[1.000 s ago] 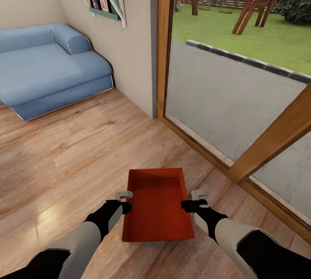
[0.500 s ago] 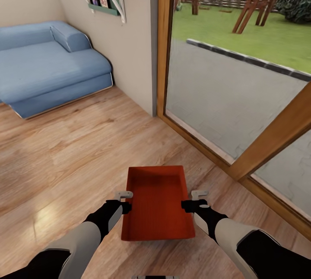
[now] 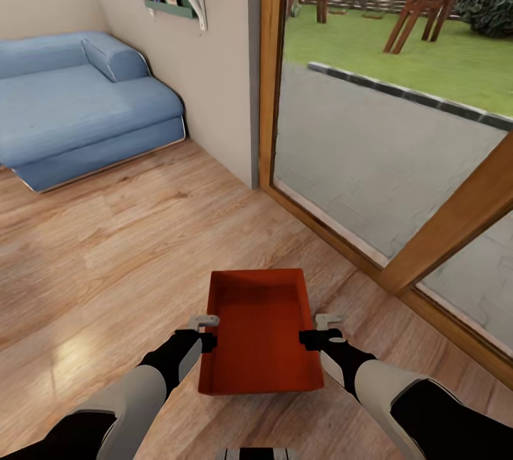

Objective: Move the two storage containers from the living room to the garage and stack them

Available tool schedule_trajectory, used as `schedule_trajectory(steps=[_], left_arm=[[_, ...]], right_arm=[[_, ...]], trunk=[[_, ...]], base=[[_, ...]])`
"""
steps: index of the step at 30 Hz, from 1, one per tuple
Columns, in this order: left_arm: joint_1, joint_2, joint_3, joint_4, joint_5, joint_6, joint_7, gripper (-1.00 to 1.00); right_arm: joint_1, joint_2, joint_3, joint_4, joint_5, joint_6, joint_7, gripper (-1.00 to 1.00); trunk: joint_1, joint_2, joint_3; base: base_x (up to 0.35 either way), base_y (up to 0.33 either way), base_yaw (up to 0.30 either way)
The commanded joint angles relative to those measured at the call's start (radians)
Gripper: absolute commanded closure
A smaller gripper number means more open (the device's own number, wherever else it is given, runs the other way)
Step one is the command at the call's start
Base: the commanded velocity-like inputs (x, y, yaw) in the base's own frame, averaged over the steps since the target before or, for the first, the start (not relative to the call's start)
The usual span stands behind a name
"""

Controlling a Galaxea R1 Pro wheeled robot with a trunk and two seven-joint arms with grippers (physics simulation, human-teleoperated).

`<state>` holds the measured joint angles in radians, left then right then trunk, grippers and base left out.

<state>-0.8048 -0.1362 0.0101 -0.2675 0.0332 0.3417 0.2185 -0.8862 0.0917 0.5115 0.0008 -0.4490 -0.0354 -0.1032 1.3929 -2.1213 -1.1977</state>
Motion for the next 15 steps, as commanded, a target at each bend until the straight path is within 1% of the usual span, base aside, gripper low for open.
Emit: schedule_trajectory(steps=[1, 15], left_arm=[[0.000, 0.000, 0.001, -0.002, 0.004, 0.005, 0.004, -1.00], [0.000, 0.000, 0.001, -0.002, 0.004, 0.005, 0.004, -1.00]], right_arm=[[0.000, 0.000, 0.009, 0.001, -0.010, -0.003, -0.003, -1.00], [-0.001, 0.000, 0.009, 0.001, -0.010, -0.003, -0.002, -1.00]], trunk=[[0.004, -0.008, -0.004], [0.057, -0.106, -0.048]], base=[[0.000, 0.000, 0.000], [0.000, 0.000, 0.000]])
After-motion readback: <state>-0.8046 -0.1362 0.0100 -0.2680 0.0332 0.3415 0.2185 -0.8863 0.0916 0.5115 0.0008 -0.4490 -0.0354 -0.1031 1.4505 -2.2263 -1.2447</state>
